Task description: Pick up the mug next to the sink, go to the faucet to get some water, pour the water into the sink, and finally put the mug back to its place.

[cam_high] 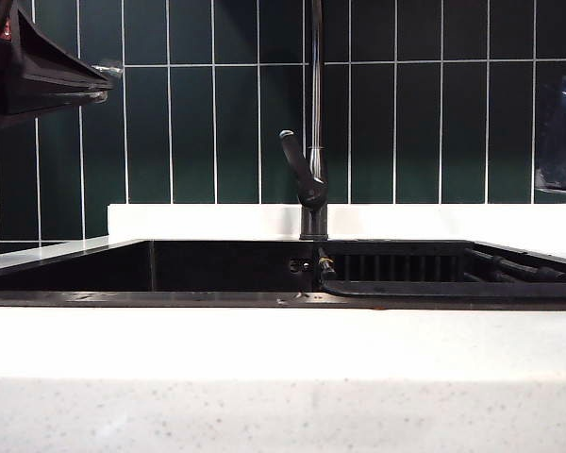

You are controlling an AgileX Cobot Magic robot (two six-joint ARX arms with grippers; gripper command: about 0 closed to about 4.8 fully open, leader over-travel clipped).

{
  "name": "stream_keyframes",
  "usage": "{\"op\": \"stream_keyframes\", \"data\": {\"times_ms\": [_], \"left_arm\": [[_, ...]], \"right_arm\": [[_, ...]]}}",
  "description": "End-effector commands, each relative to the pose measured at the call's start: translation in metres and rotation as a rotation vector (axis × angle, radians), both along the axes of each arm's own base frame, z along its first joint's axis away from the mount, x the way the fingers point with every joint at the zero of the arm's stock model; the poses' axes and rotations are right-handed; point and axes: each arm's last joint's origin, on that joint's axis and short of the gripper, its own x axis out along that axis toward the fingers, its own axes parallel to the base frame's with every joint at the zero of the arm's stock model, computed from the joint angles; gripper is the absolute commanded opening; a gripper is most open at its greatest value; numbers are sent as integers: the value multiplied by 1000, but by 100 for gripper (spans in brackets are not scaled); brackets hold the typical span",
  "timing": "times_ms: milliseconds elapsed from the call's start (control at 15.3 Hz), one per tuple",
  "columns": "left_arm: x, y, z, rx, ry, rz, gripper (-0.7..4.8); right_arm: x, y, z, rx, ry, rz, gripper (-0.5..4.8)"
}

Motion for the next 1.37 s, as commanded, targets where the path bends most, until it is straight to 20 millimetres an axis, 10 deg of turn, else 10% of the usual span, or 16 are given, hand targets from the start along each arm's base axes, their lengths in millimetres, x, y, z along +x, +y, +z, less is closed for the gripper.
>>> {"op": "stream_keyframes", "data": {"times_ms": [65,718,1371], "left_arm": [[0,0,4,-20,-3,-8,79],[12,-3,37,10,-54,-83,79],[14,-4,35,27,-39,-114,79]], "right_arm": [[-3,24,16,-29,73,36,-2],[19,152,113,-136,151,290,-2],[76,215,138,-61,185,452,-2]]}}
